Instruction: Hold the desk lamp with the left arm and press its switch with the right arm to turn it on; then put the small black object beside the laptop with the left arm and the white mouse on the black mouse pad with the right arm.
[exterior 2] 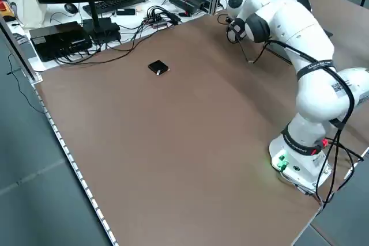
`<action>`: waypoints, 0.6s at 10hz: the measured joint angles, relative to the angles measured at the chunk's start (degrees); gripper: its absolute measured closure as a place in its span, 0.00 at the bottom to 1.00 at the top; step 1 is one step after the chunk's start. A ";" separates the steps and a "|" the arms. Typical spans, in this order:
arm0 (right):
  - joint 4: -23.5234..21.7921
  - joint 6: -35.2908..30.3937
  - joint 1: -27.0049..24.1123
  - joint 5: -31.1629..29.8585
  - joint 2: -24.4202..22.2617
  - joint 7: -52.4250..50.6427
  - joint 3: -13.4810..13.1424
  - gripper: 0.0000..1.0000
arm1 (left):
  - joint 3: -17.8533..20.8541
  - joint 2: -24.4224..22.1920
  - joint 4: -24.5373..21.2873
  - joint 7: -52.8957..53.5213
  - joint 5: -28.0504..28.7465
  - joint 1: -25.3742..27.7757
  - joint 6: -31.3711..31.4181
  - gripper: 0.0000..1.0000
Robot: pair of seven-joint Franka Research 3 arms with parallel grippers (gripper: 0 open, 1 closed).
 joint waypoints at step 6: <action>-0.02 -4.06 -0.04 -0.48 -3.32 1.99 -5.54 0.99 | -0.02 -0.01 0.00 0.00 0.00 0.00 0.09 0.76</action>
